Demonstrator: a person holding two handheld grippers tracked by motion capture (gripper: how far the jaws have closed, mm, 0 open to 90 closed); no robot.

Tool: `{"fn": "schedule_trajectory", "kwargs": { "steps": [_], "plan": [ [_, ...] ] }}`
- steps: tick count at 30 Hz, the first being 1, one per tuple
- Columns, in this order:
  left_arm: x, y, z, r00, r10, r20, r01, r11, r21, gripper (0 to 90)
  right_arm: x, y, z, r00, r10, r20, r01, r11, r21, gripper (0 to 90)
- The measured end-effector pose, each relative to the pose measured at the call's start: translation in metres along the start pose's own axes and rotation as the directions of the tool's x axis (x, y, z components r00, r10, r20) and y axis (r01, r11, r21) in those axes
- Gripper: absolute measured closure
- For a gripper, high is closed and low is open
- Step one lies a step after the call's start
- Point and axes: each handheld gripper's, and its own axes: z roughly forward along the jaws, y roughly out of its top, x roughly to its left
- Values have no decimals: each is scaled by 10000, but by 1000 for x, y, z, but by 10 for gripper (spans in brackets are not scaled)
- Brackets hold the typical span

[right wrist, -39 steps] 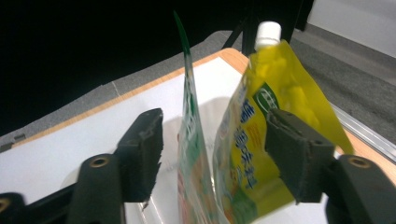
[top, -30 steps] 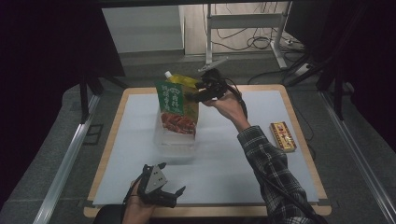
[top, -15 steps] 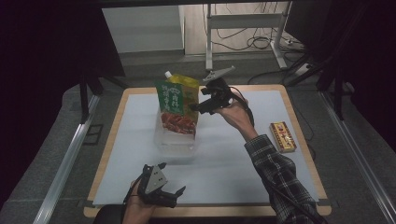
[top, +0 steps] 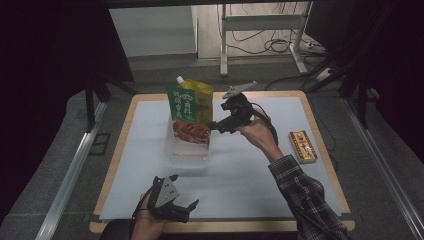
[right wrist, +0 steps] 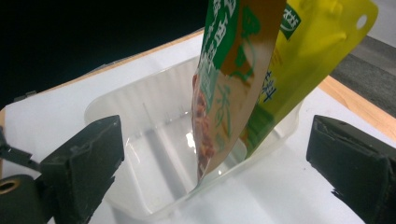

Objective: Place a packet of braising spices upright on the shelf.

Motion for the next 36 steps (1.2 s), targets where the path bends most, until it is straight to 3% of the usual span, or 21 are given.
{"fn": "schedule_trajectory", "kwargs": {
  "steps": [20,29,36],
  "plan": [
    [-1,0,1,10000,19,65,-19,10000,-50,0,15,-35,-24,10000,-12,-17,12,9996,-283,18],
    [-1,0,1,9999,63,111,-63,10000,-22,0,23,-57,-28,9995,-312,25,312,9995,99,1],
    [-1,0,1,9998,159,96,-160,9999,64,0,27,-73,-33,9996,-291,26,291,9996,-2,0]
  ]
}}
